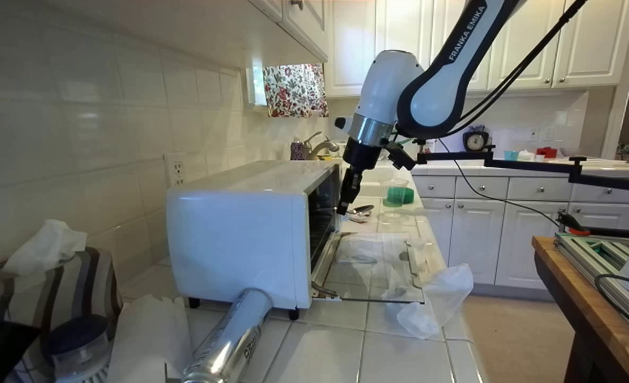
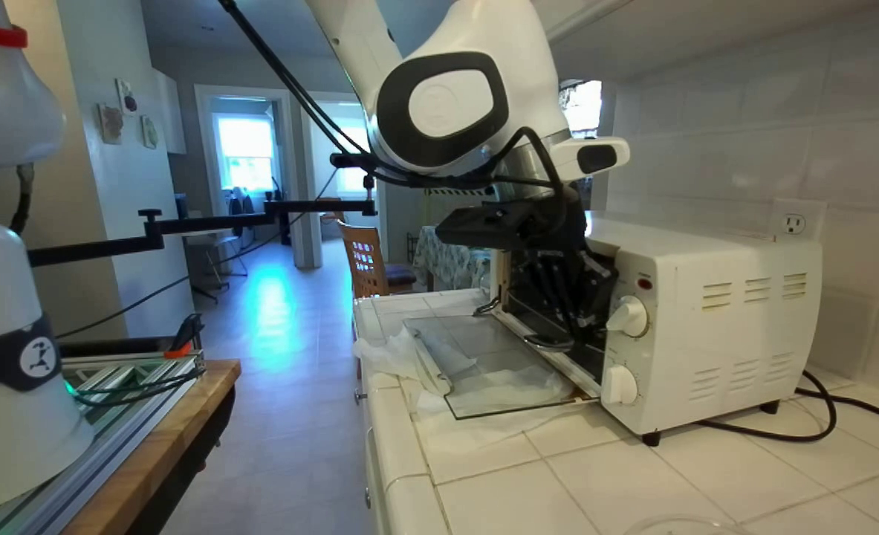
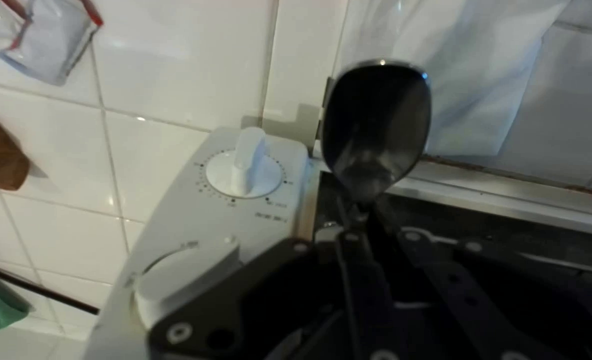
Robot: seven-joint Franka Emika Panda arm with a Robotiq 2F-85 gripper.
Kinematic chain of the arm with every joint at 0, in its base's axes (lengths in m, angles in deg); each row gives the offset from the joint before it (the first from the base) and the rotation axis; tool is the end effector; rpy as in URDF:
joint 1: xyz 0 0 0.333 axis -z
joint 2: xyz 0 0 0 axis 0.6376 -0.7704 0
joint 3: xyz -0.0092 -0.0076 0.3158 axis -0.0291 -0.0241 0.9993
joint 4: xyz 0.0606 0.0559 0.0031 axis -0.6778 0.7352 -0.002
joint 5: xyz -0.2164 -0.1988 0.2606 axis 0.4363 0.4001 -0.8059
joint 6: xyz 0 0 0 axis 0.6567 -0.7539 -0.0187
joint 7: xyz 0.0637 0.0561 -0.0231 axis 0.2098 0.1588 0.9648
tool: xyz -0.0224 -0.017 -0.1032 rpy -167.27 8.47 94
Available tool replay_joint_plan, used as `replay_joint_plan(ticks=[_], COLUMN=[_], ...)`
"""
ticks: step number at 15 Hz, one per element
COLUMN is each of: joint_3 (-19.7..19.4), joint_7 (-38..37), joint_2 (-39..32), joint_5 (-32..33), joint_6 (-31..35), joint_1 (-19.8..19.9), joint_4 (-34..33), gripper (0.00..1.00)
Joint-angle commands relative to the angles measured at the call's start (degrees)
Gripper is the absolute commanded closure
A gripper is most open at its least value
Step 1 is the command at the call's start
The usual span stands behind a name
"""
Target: Open the oven and put a spoon into it
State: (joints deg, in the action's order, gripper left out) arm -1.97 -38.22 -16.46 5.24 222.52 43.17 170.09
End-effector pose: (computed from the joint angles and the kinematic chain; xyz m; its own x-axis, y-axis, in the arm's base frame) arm 0.5398 -0.0143 0.2574 0.8907 0.3148 0.3279 0.2841 -0.9487 0.1390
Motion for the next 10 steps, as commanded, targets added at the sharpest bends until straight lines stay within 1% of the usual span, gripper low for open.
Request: replay_joint_plan(ticks=[1,8,10], joint_3=[1.02,1.81,2.65], joint_7=[1.52,1.34,1.12], joint_2=[-1.61,-2.83,-2.91], joint_5=[-0.95,-1.78,-2.68], joint_6=[0.5,0.88,0.99], joint_1=[1.09,1.57,1.86], joint_4=[-1.95,-3.24,-3.27], gripper=[0.98,0.98,0.98])
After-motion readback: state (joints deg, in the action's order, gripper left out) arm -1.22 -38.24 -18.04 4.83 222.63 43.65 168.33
